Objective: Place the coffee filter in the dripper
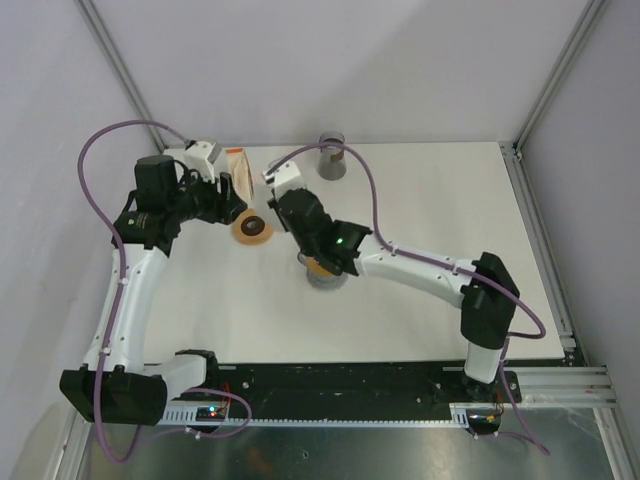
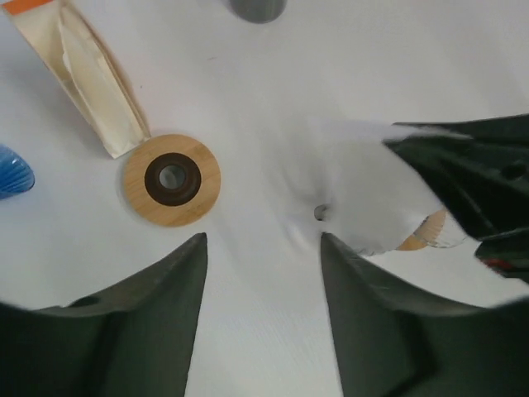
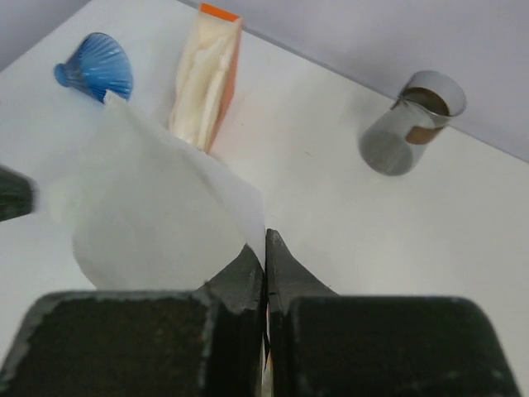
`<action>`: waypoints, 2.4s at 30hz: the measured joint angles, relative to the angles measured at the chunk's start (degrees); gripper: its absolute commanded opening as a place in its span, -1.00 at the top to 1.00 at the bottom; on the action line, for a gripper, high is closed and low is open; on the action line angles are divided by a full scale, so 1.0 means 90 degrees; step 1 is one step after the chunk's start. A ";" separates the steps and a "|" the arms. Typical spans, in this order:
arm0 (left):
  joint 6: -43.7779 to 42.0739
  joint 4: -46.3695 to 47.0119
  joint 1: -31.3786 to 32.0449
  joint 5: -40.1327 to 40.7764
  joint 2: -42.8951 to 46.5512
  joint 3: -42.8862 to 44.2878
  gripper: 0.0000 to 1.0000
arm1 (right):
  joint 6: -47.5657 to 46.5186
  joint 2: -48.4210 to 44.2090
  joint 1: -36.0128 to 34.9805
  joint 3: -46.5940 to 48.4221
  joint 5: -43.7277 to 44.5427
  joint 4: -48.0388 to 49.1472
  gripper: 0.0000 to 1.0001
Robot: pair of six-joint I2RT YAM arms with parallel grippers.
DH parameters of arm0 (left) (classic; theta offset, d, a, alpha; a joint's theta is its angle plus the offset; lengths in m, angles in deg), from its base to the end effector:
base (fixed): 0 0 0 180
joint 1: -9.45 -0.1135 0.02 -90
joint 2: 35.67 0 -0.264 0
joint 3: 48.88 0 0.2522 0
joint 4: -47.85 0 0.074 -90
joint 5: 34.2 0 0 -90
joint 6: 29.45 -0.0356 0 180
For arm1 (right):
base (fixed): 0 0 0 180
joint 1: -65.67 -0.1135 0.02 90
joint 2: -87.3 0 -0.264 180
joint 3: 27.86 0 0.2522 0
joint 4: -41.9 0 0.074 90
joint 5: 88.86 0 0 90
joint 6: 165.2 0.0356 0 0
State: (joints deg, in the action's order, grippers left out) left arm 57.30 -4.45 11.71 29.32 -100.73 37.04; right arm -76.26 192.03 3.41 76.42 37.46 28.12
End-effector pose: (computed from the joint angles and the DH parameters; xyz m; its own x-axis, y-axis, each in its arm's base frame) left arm 0.2339 -0.0251 0.3875 -0.4968 0.0704 -0.8650 0.4443 0.8768 -0.1838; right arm 0.2229 0.3786 0.3416 -0.1061 -0.2339 -0.9665 -0.4479 0.8790 -0.1635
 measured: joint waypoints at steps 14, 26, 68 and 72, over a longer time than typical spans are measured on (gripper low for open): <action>-0.0597 -0.0338 0.0015 -0.0134 -0.0202 0.0918 -0.56 | 0.0663 -0.1166 0.1566 0.1457 -0.2375 -0.4226 1.00; -0.0270 -0.0425 0.0704 -0.0551 -0.0738 0.0918 -0.54 | 0.0663 -0.0121 0.1923 0.1707 -0.4197 -0.6360 1.00; 0.0517 0.0561 0.1773 -0.0138 -0.1909 0.0517 -0.60 | 0.0209 0.0056 0.1661 0.2186 -0.3398 -0.6166 -0.49; 0.0503 0.0559 0.1770 -0.0078 -0.2004 0.0517 -0.61 | -0.0024 -0.0160 0.1545 0.2188 -0.3130 -0.6125 -0.09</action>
State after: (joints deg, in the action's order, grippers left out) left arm 61.83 0.58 27.64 28.62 -118.76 41.70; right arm -76.48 190.59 17.31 96.12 9.29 -27.00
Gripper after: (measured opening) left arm 0.800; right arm 0.710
